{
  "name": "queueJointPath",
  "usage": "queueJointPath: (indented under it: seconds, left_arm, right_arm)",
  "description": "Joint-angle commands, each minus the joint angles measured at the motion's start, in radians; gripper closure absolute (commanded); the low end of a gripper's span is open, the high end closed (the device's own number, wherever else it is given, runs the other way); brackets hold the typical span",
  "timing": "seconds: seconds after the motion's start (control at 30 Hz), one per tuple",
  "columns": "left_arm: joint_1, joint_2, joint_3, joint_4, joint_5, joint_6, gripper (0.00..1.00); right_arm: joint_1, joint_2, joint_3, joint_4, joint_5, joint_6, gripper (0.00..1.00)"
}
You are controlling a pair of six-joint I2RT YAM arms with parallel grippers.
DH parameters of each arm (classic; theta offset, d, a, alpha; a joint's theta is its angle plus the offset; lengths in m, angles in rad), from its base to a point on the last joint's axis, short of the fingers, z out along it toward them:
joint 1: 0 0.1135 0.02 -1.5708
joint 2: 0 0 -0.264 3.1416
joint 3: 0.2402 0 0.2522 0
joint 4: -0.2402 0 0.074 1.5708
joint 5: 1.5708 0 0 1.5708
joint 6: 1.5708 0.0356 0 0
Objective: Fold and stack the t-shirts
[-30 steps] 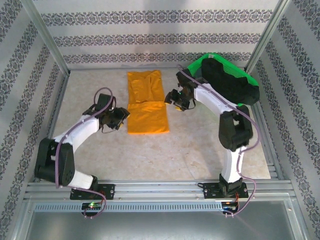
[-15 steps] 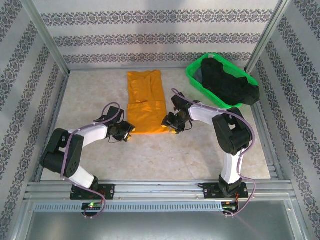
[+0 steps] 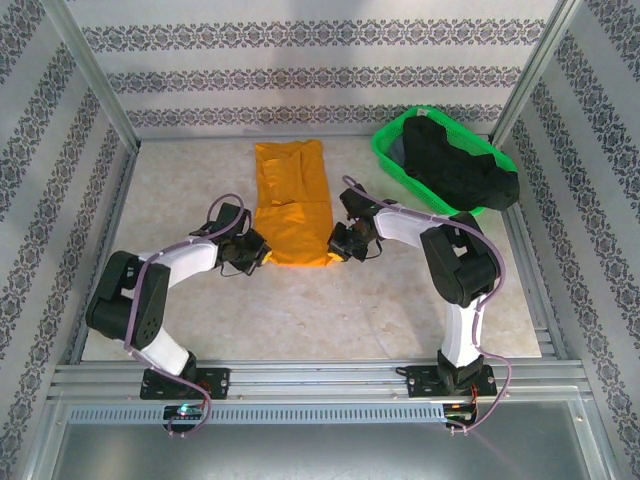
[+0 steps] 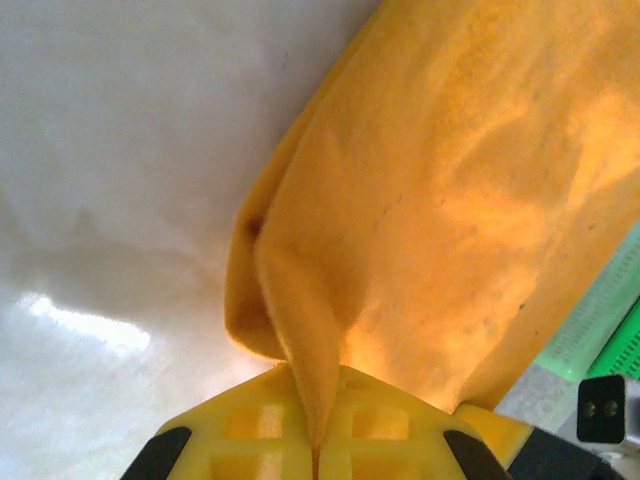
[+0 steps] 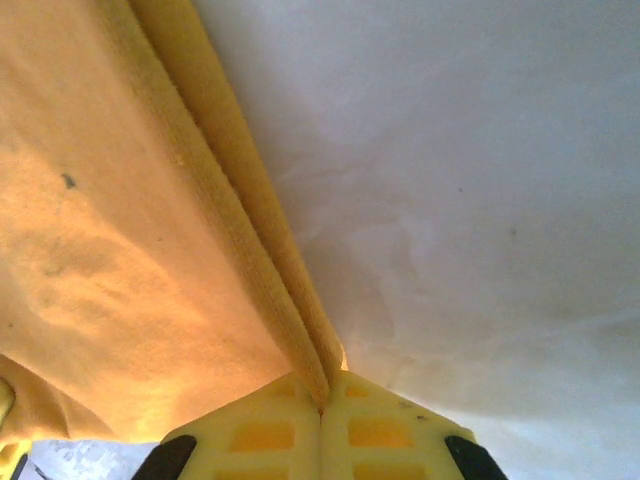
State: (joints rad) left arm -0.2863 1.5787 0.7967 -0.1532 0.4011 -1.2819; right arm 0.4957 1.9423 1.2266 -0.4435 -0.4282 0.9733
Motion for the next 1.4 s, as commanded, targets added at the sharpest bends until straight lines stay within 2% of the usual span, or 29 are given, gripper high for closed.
queueJointPath:
  seconds: [0.0,0.17,0.37,0.5,0.6,0.73,0.9,1.1,1.2,1.23,1.3,1.33,1.37]
  left_arm:
    - [-0.004,-0.106,-0.065,-0.114,0.042,0.069,1.00]
    - [-0.023,-0.272,-0.136,-0.239,0.093,0.123,1.00]
    - [-0.036,-0.532,-0.194,-0.315,0.116,0.066,1.00]
    - [-0.035,-0.607,-0.151,-0.290,0.096,0.001,1.00]
    - [-0.030,-0.589,-0.060,-0.275,0.044,-0.013,1.00]
    - [-0.003,-0.505,0.057,-0.243,-0.007,-0.013,1.00]
    - [0.039,-0.286,0.197,-0.129,-0.025,-0.027,1.00]
    - [0.127,0.050,0.462,-0.058,-0.032,0.020,1.00]
    - [0.170,0.229,0.574,-0.019,-0.019,0.039,1.00]
    - [0.181,0.287,0.609,-0.005,-0.013,0.047,0.98]
    - [0.200,0.414,0.703,0.027,0.020,0.053,0.77]
    - [0.206,0.455,0.740,0.030,0.030,0.053,0.64]
    - [0.208,0.473,0.765,0.021,0.032,0.056,0.57]
  right_arm:
    - [0.027,-0.073,-0.045,-0.045,-0.002,-0.016,1.00]
    - [0.088,-0.189,-0.154,-0.063,-0.025,-0.011,1.00]
    - [0.152,-0.384,-0.222,-0.113,-0.030,0.054,1.00]
    - [0.162,-0.462,-0.175,-0.141,-0.007,0.125,1.00]
    - [0.151,-0.460,-0.065,-0.179,0.040,0.139,1.00]
    - [0.110,-0.402,0.062,-0.192,0.058,0.158,1.00]
    - [0.039,-0.236,0.267,-0.169,0.054,0.176,1.00]
    - [-0.057,0.103,0.633,-0.126,0.043,0.170,1.00]
    - [-0.088,0.331,0.905,-0.199,0.025,0.114,1.00]
    - [-0.095,0.404,0.996,-0.233,0.015,0.092,0.92]
    - [-0.113,0.554,1.195,-0.279,-0.041,0.079,0.72]
    - [-0.120,0.612,1.282,-0.299,-0.057,0.072,0.66]
    - [-0.125,0.647,1.356,-0.327,-0.054,0.056,0.60]
